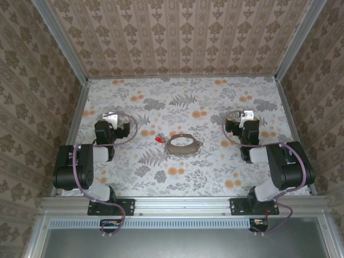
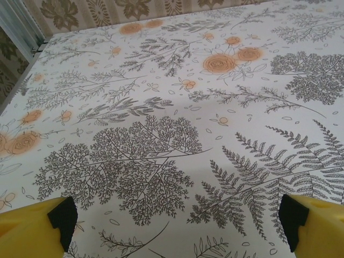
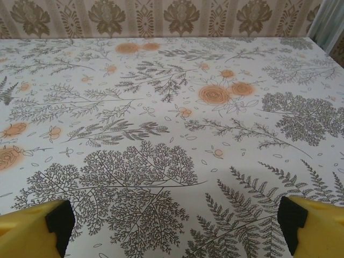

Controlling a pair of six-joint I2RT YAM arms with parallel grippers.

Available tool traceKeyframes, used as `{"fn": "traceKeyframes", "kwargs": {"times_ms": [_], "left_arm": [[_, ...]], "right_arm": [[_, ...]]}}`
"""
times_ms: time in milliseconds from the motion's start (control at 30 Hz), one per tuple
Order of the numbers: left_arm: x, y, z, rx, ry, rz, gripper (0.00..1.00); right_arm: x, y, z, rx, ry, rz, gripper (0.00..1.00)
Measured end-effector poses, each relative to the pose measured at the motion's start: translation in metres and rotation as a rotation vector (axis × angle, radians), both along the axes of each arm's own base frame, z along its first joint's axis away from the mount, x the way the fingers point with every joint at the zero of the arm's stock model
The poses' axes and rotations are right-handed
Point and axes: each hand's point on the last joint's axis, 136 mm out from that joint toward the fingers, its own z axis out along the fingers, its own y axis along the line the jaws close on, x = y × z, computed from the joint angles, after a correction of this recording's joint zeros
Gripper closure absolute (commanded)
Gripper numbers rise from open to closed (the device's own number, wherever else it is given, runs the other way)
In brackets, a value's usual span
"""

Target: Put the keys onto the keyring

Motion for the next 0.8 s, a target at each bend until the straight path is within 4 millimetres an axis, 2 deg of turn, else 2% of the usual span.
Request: {"fn": "traceKeyframes", "kwargs": {"times_ms": [800], "left_arm": [[0.0001, 0.0022, -0.0002, 0.005, 0.001, 0.013, 0.0]], "right_arm": [[0.0004, -0.0016, -0.0006, 0.006, 0.005, -0.008, 0.0]]}}
